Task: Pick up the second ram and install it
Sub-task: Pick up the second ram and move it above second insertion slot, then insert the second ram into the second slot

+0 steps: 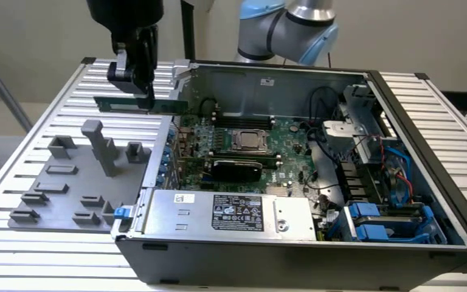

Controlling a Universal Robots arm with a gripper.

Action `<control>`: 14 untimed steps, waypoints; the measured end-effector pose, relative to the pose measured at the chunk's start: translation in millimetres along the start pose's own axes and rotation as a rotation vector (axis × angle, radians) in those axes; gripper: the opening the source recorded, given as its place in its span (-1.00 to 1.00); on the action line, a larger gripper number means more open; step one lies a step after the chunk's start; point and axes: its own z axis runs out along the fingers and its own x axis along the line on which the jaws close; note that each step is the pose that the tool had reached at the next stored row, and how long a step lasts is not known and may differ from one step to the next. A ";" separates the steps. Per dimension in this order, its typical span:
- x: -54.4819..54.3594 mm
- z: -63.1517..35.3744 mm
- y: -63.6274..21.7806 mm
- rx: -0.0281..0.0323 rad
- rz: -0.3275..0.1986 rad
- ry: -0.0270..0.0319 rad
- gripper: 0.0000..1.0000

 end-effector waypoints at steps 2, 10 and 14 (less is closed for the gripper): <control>-3.7 -0.1 -7.3 0.0000 0.000 0.0001 -1.00; -18.1 0.1 -37.4 0.0000 0.000 0.0000 -1.00; -24.7 0.7 -55.1 0.0000 0.000 0.0000 -1.00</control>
